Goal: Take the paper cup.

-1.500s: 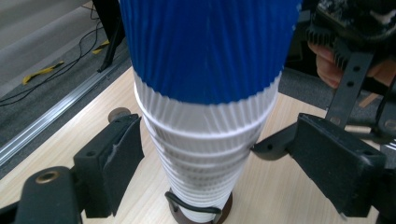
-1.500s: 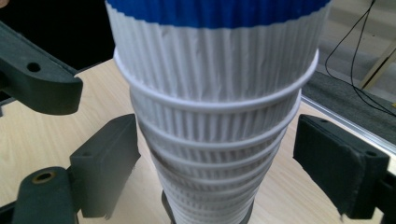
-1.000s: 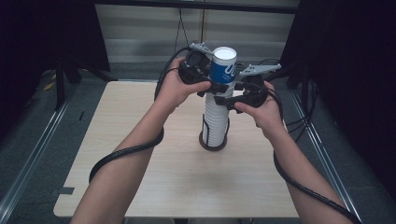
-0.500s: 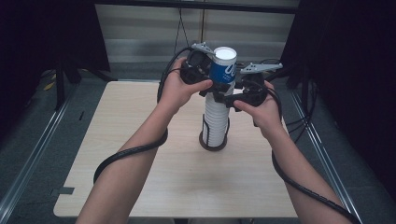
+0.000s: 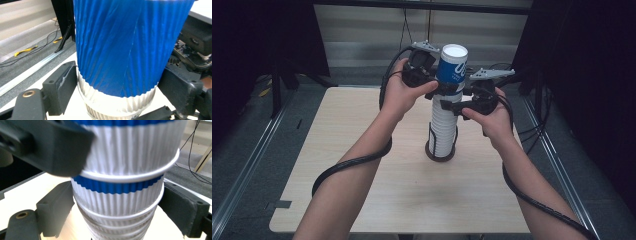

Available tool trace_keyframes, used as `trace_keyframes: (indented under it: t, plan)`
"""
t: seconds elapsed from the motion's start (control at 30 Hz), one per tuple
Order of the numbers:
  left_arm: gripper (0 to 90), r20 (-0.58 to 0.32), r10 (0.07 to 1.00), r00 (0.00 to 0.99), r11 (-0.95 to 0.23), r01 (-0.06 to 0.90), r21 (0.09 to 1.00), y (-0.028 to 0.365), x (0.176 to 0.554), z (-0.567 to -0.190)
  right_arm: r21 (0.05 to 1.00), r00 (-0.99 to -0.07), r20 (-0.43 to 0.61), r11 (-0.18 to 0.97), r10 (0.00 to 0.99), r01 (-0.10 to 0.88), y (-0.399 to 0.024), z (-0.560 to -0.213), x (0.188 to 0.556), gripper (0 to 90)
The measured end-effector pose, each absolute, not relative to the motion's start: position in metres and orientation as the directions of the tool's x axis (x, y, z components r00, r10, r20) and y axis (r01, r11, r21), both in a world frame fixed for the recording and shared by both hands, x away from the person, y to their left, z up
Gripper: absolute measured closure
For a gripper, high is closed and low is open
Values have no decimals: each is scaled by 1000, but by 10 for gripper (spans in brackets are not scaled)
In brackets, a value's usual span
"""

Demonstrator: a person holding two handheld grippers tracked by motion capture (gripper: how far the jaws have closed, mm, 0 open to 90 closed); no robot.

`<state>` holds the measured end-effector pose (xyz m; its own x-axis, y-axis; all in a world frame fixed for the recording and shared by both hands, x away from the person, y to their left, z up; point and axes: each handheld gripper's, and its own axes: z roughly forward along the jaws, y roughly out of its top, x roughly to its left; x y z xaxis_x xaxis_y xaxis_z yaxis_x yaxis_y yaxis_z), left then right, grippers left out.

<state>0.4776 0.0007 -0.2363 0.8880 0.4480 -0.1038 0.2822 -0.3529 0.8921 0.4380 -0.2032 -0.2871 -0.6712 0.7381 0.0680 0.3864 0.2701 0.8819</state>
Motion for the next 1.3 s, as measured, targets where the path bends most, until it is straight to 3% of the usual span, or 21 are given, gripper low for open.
trace_keyframes:
  t: [1.3]
  plan:
    - [207,-95,463,881,-303,258,918,4,473,-210,879,-668,49,286,742,382,-201,-289,437,125]
